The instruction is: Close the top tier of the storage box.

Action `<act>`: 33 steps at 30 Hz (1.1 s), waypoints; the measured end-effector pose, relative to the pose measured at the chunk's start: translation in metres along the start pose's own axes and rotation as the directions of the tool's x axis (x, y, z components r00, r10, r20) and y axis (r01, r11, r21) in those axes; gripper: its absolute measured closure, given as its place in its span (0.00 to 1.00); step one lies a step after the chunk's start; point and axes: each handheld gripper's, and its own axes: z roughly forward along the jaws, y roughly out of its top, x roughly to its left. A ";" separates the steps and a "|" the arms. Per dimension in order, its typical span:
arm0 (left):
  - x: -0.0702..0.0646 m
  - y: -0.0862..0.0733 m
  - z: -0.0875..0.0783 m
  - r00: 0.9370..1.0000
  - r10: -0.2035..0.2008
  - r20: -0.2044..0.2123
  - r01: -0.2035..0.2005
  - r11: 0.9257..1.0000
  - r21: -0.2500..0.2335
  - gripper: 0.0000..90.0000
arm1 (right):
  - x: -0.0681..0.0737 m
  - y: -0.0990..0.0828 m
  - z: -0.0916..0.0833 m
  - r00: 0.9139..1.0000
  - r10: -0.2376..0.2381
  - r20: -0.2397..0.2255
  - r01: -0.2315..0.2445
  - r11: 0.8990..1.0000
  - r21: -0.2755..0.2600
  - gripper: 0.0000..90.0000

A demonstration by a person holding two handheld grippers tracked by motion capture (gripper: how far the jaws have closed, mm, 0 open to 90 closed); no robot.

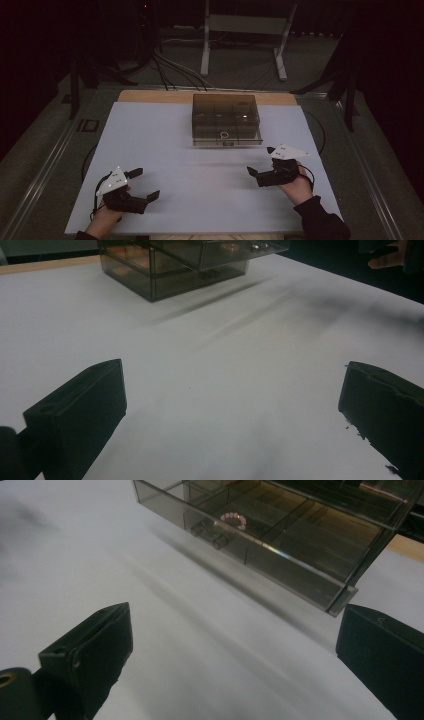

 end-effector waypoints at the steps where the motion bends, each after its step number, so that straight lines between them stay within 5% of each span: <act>1: 0.000 0.000 0.000 1.000 0.000 0.000 0.000 1.000 0.000 0.00 | 0.000 0.001 0.000 1.000 -0.003 0.007 0.003 1.000 0.004 0.02; 33: 0.000 0.000 0.000 1.000 0.000 0.002 0.000 1.000 -0.001 0.00 | 0.013 0.026 0.017 0.997 0.024 0.080 -0.022 1.000 -0.021 0.02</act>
